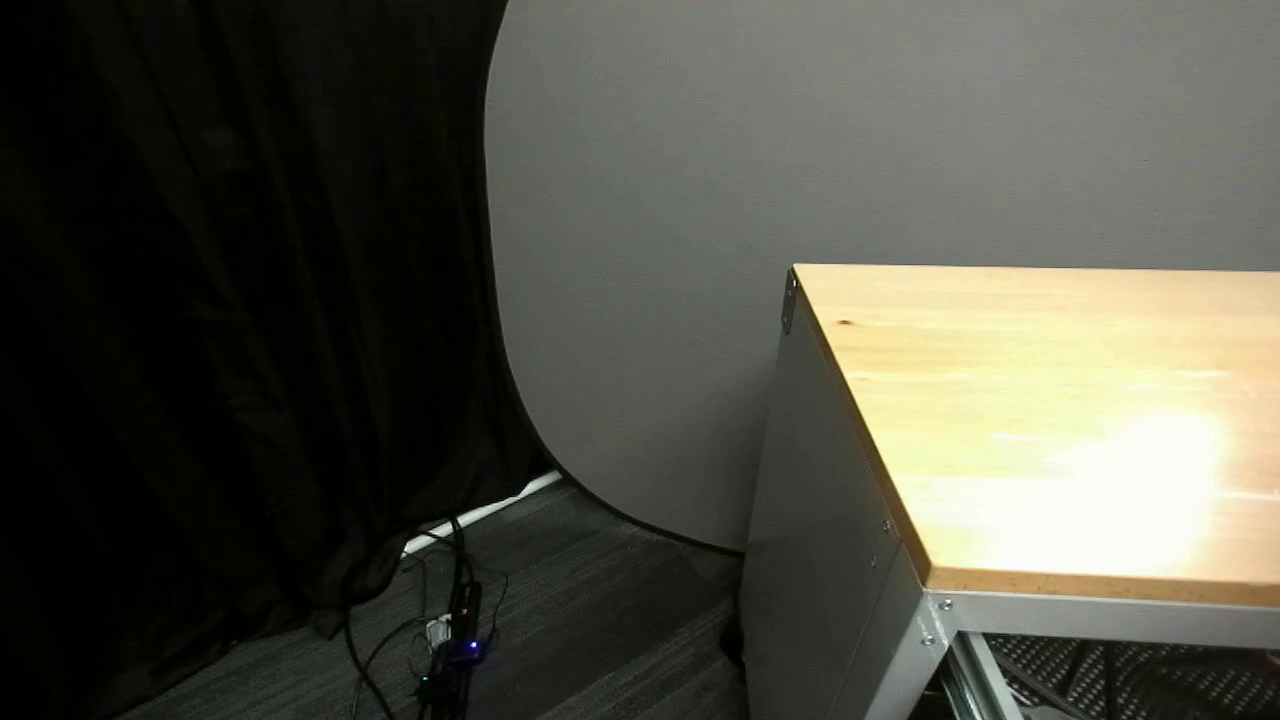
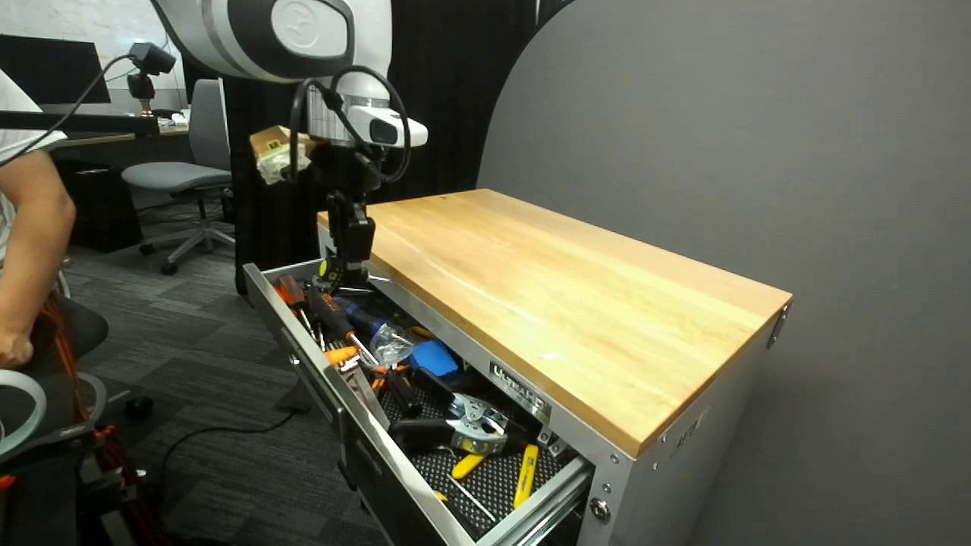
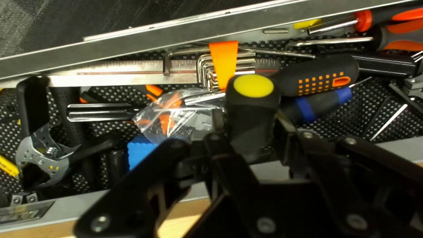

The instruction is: Put the screwdriver into the drawer and close it.

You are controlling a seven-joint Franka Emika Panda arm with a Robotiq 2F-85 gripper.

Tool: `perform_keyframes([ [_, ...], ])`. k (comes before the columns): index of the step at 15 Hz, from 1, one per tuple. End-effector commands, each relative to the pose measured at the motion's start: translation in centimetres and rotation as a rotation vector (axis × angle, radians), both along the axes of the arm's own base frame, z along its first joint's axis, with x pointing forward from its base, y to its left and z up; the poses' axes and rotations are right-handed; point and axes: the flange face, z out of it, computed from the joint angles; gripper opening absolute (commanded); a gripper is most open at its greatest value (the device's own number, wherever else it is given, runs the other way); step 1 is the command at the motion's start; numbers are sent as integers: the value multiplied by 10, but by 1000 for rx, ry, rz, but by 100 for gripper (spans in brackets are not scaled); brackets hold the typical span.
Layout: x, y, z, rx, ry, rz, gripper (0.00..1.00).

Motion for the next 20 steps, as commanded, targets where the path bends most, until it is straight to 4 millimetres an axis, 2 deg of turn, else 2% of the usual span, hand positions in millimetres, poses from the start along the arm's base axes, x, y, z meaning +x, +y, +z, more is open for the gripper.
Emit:
perform_keyframes([
  [1,-22,-3,-8,-32,-77,-43,16],
  [5,-27,-1,-27,-70,-132,-88,16],
  [8,-33,8,-38,-33,-105,-61,16],
  [12,-40,33,-51,44,-71,-22,15],
  [20,-34,75,-59,79,-148,102,15],
])
